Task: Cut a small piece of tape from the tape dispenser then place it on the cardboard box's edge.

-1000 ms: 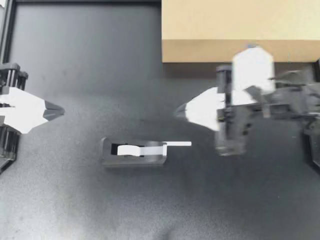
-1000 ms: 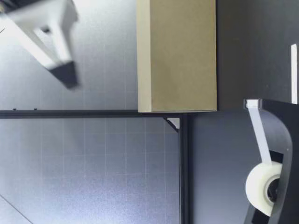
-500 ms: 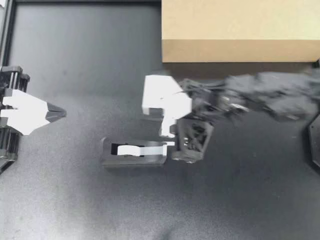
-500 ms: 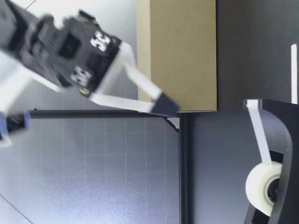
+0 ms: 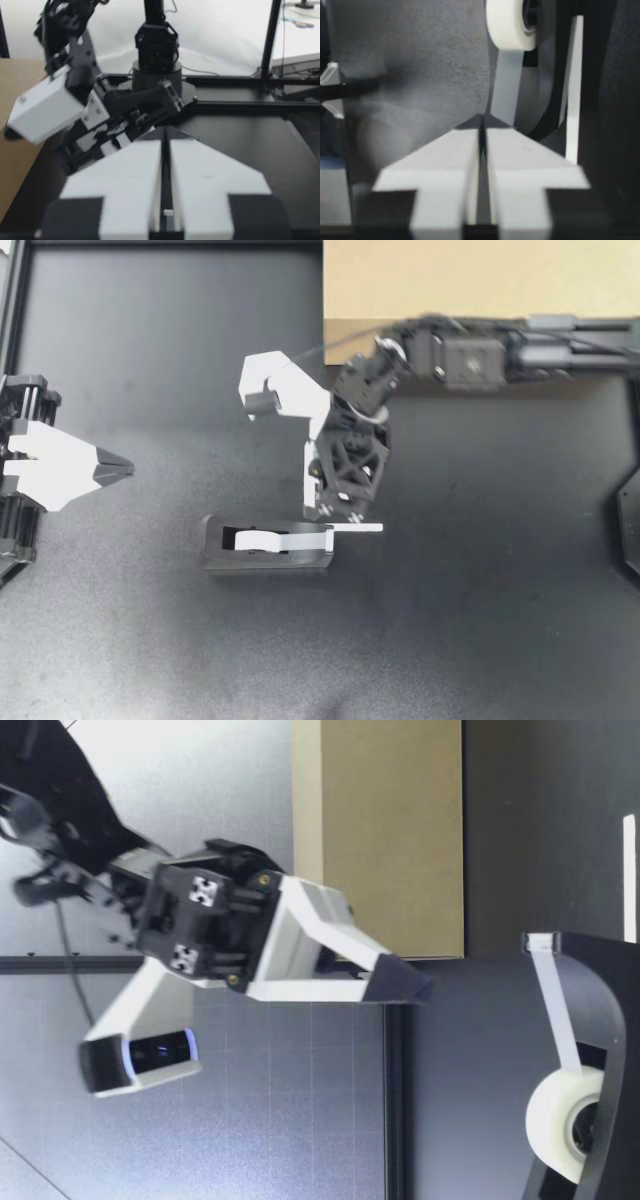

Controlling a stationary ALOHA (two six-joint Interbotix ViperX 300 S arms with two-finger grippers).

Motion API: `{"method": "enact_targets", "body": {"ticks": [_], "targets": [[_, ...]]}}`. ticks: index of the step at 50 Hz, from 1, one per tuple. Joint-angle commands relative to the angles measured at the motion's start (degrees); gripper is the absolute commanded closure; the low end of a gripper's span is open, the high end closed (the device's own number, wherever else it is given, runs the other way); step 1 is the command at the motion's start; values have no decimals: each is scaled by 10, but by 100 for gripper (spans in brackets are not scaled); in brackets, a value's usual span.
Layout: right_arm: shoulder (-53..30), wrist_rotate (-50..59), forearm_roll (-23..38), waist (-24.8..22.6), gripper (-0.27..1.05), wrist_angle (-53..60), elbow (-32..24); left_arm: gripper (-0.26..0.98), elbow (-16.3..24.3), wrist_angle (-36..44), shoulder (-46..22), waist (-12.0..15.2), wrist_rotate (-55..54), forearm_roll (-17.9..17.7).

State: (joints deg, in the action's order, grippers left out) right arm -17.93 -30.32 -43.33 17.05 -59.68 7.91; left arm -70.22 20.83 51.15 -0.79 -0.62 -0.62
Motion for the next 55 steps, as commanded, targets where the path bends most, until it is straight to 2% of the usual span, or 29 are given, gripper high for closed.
{"method": "enact_targets", "body": {"ticks": [1,7,30,55], "targets": [[-4,-1,-7,5,55,-11,-25,83,6,5,-4,-3,-1,-1],[-23,-1,-7,6,41,-25,-40,83,7,5,-7,-2,-1,-1],[-86,9,-13,6,40,-67,-75,83,2,6,-8,-3,-1,-1],[-104,36,-27,6,41,-93,-76,83,0,5,-8,-2,3,-1]]}}
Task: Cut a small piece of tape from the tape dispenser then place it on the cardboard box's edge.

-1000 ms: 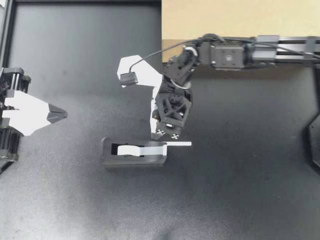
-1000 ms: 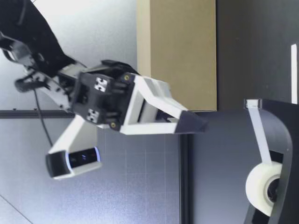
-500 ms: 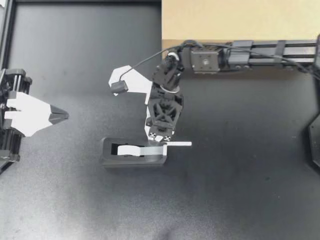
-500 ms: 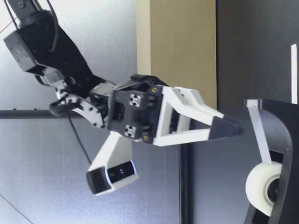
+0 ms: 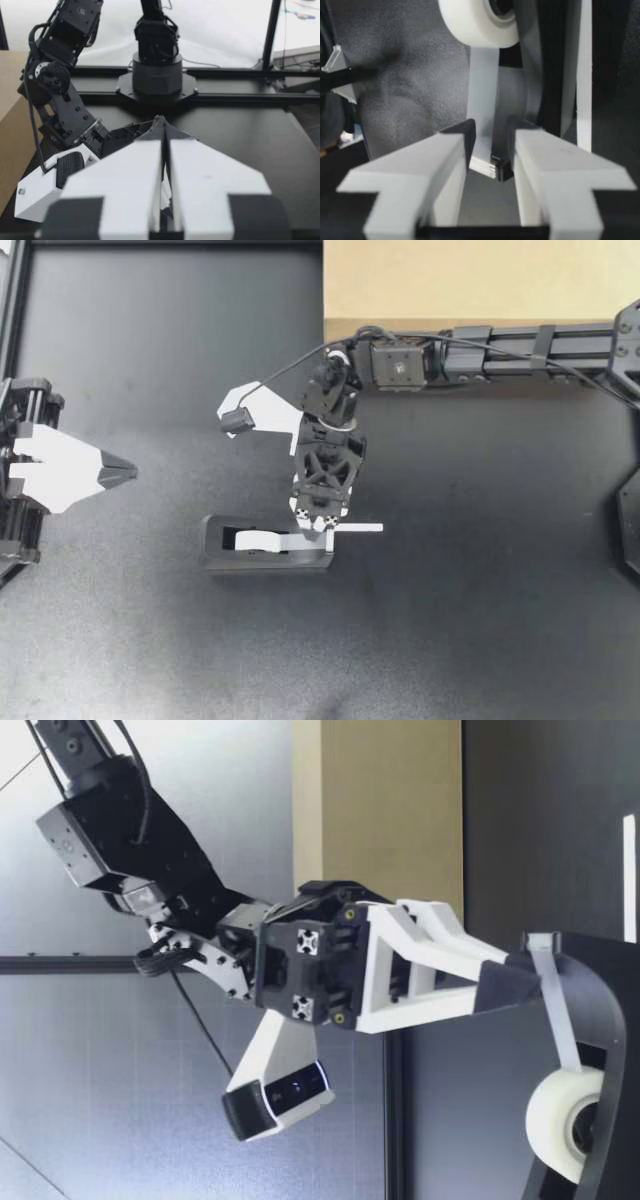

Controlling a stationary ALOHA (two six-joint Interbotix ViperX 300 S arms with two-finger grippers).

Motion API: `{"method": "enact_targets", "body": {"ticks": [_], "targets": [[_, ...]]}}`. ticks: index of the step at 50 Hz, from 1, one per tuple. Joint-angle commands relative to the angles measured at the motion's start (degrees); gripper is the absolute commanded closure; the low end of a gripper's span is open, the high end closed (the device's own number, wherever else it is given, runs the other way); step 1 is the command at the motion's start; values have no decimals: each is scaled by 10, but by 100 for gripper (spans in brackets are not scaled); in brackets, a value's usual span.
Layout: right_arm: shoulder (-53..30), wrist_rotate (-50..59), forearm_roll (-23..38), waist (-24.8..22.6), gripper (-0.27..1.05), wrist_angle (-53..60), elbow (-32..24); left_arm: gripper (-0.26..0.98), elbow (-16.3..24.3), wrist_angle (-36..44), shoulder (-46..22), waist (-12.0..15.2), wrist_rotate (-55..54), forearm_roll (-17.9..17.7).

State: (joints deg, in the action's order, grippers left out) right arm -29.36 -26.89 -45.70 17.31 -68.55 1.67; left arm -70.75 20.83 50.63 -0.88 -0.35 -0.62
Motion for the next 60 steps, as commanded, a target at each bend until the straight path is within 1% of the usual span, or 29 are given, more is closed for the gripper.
{"method": "enact_targets", "body": {"ticks": [1,21,26,31,40,48,55,60], "targets": [[10,2,-4,3,41,-4,-14,83,6,5,-3,-1,0,-1],[5,5,-4,-6,42,-15,-13,83,4,6,-3,-1,0,-1],[7,5,-4,-6,44,-13,-15,83,3,5,-3,-1,-1,-1],[8,5,-4,-6,50,-12,-19,83,4,5,-3,-1,-1,-1],[11,5,-4,-7,67,-12,-23,83,3,5,-3,-1,-2,-1],[12,5,-4,-7,80,-11,-24,83,2,5,-3,-1,-2,-1],[14,5,-4,-7,85,-9,-24,83,3,5,-3,-1,-2,0],[16,5,-4,-7,85,-9,-25,83,2,5,-3,-1,-2,0]]}}
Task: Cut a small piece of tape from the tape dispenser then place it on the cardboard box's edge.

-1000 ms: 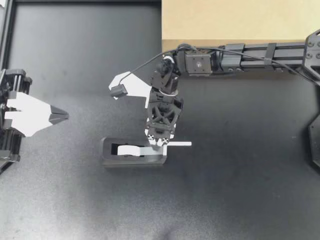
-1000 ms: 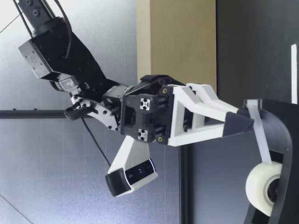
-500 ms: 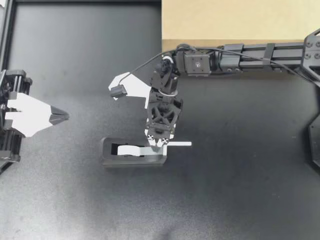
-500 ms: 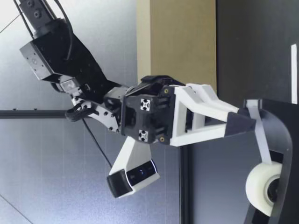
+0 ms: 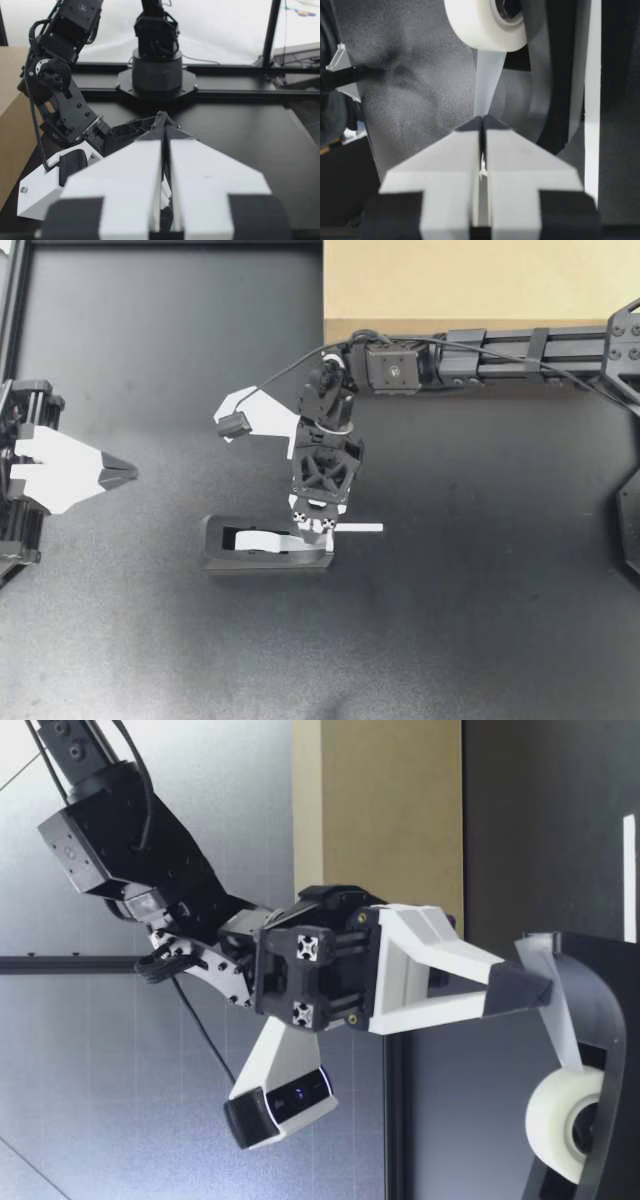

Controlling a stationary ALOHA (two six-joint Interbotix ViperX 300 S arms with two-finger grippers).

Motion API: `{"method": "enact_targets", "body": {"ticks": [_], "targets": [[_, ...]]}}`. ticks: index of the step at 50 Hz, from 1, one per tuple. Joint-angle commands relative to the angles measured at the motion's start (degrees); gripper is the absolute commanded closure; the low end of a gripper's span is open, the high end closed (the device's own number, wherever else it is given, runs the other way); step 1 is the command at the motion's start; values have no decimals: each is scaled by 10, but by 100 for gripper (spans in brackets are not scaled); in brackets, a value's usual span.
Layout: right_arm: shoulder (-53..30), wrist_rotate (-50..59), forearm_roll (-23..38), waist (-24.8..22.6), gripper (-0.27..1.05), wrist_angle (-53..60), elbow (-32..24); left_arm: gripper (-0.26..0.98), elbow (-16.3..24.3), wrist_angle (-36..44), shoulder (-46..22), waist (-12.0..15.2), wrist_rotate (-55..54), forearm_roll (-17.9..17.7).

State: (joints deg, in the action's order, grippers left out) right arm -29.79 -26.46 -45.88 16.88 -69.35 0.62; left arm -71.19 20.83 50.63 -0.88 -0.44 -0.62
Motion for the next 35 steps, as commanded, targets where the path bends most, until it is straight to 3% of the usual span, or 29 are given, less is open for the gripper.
{"method": "enact_targets", "body": {"ticks": [1,16,35], "targets": [[20,1,-3,-3,85,-1,-16,83,6,5,-3,-1,-1,0],[47,10,-1,-2,86,-5,-14,83,4,5,-3,-1,-1,0],[98,9,1,10,86,7,63,83,6,5,-3,-1,3,0]]}}
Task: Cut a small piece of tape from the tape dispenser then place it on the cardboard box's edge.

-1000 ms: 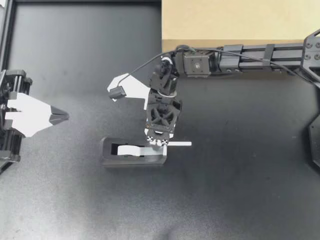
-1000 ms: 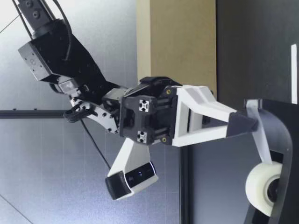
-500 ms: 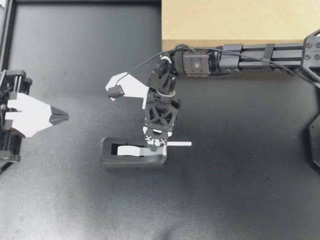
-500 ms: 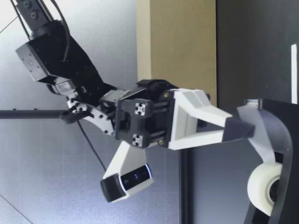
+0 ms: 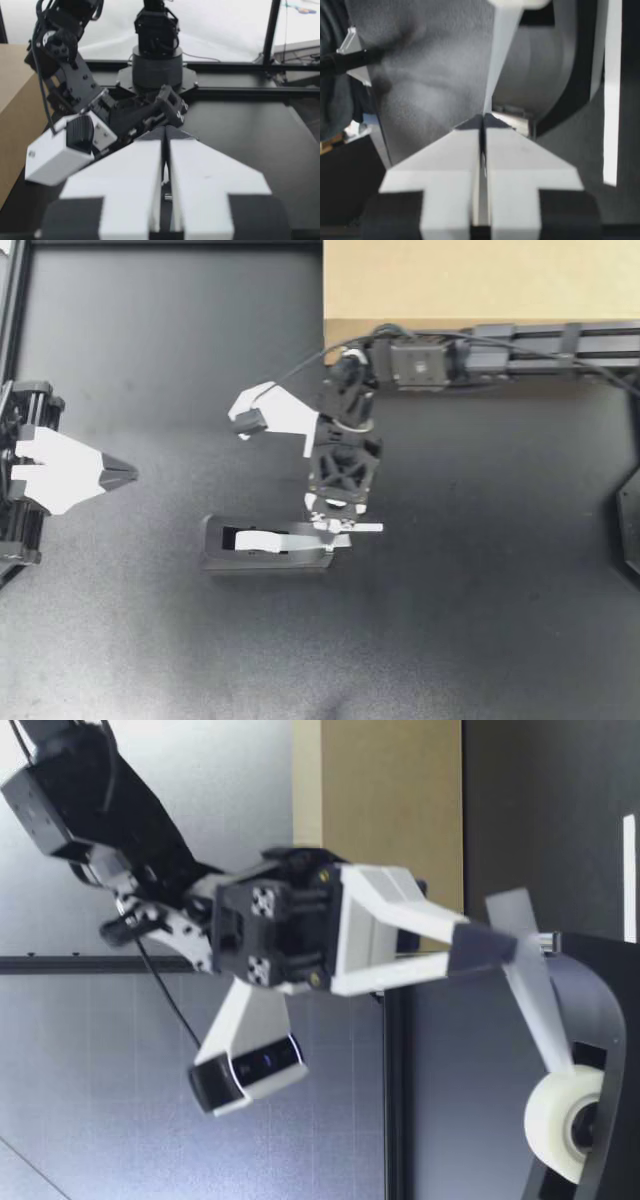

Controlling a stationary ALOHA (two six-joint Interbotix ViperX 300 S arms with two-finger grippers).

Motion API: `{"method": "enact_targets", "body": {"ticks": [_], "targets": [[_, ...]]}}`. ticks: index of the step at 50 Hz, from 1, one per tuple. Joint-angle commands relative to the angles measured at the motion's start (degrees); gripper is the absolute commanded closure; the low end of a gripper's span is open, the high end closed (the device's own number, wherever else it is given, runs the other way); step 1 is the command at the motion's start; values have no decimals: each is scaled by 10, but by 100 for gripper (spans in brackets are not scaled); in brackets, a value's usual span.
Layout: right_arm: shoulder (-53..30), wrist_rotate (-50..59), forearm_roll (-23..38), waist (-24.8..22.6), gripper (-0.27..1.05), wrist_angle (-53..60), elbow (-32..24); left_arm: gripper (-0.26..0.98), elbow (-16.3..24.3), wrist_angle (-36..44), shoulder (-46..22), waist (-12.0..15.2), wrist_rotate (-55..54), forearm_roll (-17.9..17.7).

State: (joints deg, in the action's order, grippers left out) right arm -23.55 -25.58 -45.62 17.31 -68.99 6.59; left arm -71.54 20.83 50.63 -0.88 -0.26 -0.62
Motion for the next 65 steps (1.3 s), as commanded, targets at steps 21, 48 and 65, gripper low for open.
{"method": "enact_targets", "body": {"ticks": [21,48,65], "targets": [[50,-5,-2,10,86,24,44,83,10,6,-3,-2,1,-1],[33,-19,-2,11,86,95,103,83,4,5,-4,-1,2,0],[83,-18,4,15,86,117,115,83,7,5,-26,-1,0,-1]]}}
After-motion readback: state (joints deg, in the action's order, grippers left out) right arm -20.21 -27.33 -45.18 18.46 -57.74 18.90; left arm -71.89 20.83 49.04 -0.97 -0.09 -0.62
